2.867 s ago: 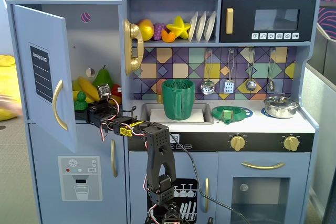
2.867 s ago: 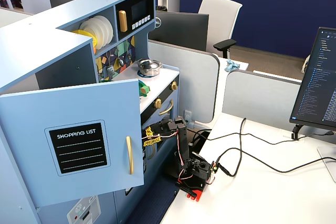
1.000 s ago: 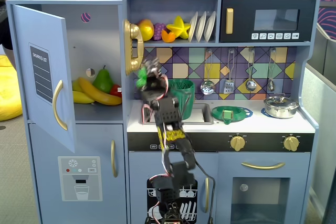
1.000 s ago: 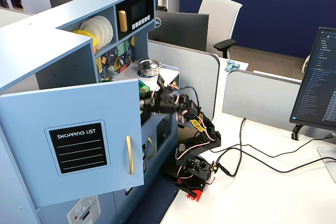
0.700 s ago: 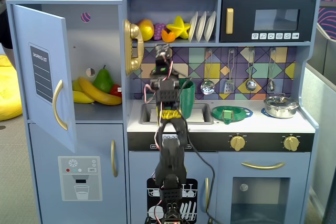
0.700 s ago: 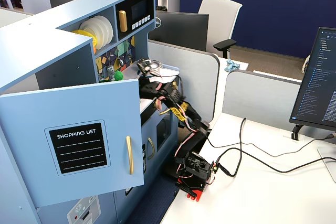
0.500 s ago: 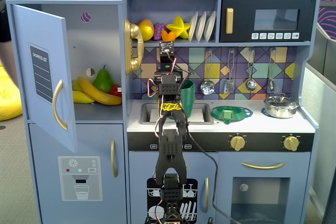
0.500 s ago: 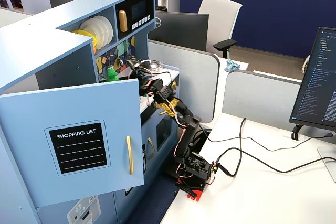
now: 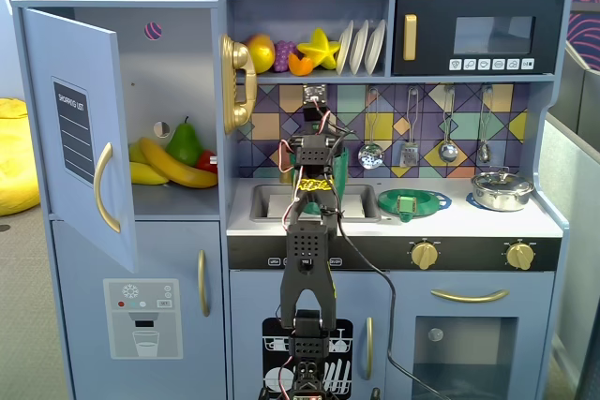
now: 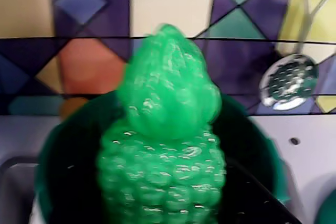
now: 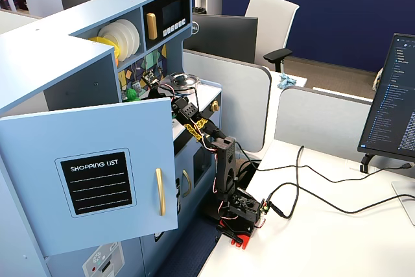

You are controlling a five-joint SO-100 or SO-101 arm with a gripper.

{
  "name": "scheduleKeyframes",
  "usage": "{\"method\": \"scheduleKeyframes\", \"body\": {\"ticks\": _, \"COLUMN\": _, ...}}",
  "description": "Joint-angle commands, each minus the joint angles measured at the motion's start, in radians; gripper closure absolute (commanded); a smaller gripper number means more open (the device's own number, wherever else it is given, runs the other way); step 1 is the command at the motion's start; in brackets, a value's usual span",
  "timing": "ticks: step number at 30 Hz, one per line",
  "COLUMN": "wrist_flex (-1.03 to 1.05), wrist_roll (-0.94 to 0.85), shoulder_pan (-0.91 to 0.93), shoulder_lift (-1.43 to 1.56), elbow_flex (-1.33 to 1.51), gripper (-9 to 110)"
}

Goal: Pick up the green pineapple from the left cabinet and place it in the green recipient

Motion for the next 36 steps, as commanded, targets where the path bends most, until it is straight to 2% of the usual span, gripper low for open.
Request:
{"method": "scheduleKeyframes", "body": {"ticks": 1, "wrist_flex": -0.015, "wrist_roll": 0.003, "shoulder_pan": 0.006, "shoulder_lift": 0.006, "elbow_flex": -0.080, "gripper": 74}}
{"method": "scheduleKeyframes", "body": {"ticks": 6, "wrist_flex": 0.000, "wrist_roll": 0.008, "shoulder_pan": -0.003, "shoulder_lift": 0.020, "elbow_flex": -0.080, "gripper": 72}}
{"method": "scheduleKeyframes", "body": {"ticks": 10, "wrist_flex": 0.028, "wrist_roll": -0.005, "shoulder_pan": -0.020, "shoulder_lift": 0.072, "elbow_flex": -0.072, "gripper": 74}}
{"method": "scheduleKeyframes", "body": {"ticks": 13, "wrist_flex": 0.037, "wrist_roll": -0.032, "shoulder_pan": -0.043, "shoulder_lift": 0.256, "elbow_flex": 0.063, "gripper": 76}}
{"method": "scheduleKeyframes", "body": {"ticks": 15, "wrist_flex": 0.121, "wrist_roll": -0.069, "shoulder_pan": -0.066, "shoulder_lift": 0.410, "elbow_flex": 0.164, "gripper": 78}}
{"method": "scheduleKeyframes", "body": {"ticks": 21, "wrist_flex": 0.314, "wrist_roll": -0.055, "shoulder_pan": -0.071, "shoulder_lift": 0.862, "elbow_flex": 0.617, "gripper": 79}}
{"method": "scheduleKeyframes", "body": {"ticks": 26, "wrist_flex": 0.440, "wrist_roll": 0.041, "shoulder_pan": -0.057, "shoulder_lift": 1.152, "elbow_flex": 1.078, "gripper": 80}}
{"method": "scheduleKeyframes", "body": {"ticks": 31, "wrist_flex": 0.440, "wrist_roll": 0.164, "shoulder_pan": -0.077, "shoulder_lift": 1.351, "elbow_flex": 1.494, "gripper": 81}}
{"method": "scheduleKeyframes", "body": {"ticks": 36, "wrist_flex": 0.440, "wrist_roll": 0.213, "shoulder_pan": -0.063, "shoulder_lift": 1.482, "elbow_flex": 1.819, "gripper": 83}}
